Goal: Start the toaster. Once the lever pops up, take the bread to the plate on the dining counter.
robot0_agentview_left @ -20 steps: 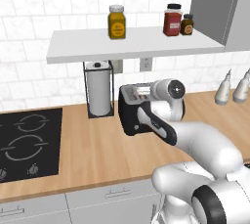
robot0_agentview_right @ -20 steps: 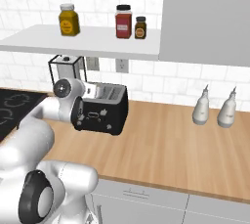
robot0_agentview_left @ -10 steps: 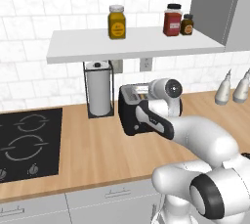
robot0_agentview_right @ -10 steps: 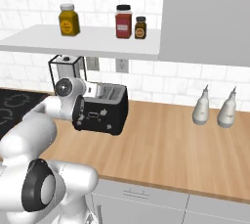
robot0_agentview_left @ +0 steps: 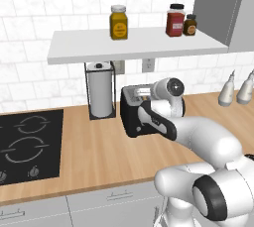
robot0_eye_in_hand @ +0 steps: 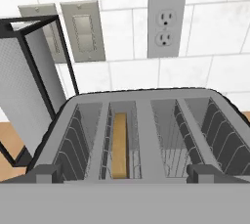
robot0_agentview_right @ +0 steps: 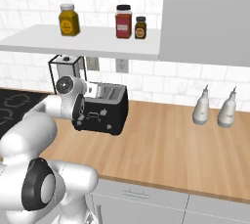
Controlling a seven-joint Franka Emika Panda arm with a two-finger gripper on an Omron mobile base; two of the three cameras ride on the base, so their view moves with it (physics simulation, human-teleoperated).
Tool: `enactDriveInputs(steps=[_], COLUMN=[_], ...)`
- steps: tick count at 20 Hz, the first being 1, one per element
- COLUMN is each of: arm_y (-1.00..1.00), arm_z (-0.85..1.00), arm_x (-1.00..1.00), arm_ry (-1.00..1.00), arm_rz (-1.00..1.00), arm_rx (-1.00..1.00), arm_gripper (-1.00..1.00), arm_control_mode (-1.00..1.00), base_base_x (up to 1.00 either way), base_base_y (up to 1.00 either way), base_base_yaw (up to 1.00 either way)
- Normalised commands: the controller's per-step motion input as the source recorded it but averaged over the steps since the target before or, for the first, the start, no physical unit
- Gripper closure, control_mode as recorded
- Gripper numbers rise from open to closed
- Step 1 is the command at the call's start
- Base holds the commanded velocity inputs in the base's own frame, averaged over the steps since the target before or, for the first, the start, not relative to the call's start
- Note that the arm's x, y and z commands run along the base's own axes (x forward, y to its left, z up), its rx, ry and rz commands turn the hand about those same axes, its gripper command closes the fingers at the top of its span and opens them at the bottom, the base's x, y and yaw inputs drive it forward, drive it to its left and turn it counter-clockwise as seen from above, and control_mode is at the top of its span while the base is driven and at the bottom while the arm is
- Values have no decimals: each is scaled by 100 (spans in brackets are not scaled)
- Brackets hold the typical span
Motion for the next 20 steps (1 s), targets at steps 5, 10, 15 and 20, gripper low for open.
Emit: enactDriveInputs(steps=[5, 10, 15, 20], arm_y=[0, 0, 0, 2], arm_z=[0, 0, 0, -1], arm_x=[0, 0, 6, 10], arm_ry=[8, 5, 0, 1], arm_rz=[0, 0, 0, 0], arm_rx=[0, 0, 0, 0], arm_gripper=[-100, -100, -100, -100], arm_control_mode=[-100, -100, -100, -100], base_base_x=[0, 0, 0, 0], base_base_y=[0, 0, 0, 0], base_base_yaw=[0, 0, 0, 0])
